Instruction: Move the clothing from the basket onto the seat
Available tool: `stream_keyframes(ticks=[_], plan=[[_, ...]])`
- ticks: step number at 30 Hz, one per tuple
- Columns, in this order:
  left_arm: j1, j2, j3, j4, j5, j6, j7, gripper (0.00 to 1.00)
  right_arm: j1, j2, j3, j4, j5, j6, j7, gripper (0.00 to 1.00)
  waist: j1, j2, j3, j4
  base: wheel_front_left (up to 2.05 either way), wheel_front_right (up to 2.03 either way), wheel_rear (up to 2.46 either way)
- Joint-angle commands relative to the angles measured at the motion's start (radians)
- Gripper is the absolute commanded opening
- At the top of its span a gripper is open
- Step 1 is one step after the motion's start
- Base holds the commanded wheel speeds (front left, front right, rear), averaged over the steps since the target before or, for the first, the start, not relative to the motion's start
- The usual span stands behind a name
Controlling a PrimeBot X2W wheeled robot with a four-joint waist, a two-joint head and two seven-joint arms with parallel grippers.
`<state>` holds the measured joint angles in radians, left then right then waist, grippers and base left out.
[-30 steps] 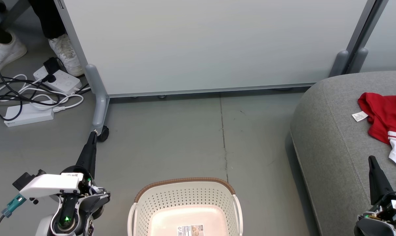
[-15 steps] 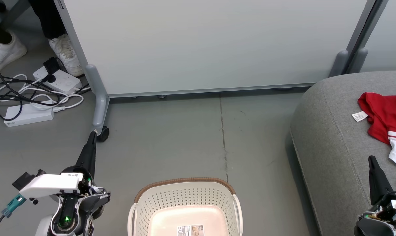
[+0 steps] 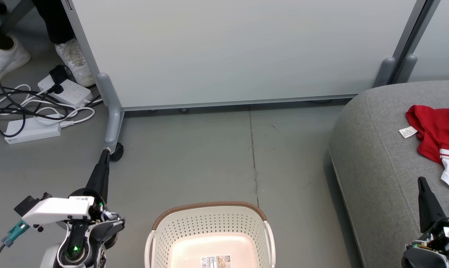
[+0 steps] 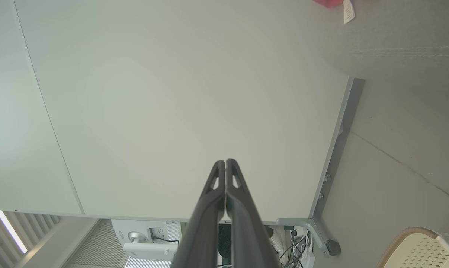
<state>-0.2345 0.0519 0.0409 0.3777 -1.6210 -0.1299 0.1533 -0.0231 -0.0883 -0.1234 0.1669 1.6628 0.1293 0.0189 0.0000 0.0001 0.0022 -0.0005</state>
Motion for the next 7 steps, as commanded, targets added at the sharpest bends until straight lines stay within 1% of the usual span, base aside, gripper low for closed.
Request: stream_keyframes(ticks=[1,7], plan=[[-0.017,0.003,0.004,0.001,0.005,-0.003,0.0,0.0,-0.009,-0.001,-0.005,0.0,-0.005,0.003,0.006,0.0,0.0,-0.0001,0.0,0.0,0.0,0.0,0.0],[-0.017,0.003,0.005,0.001,0.005,-0.003,0.0,0.0,-0.009,-0.001,-0.006,0.0,-0.006,0.003,0.006,0.0,0.0,-0.0001,0.0,0.0,0.0,0.0,0.0]])
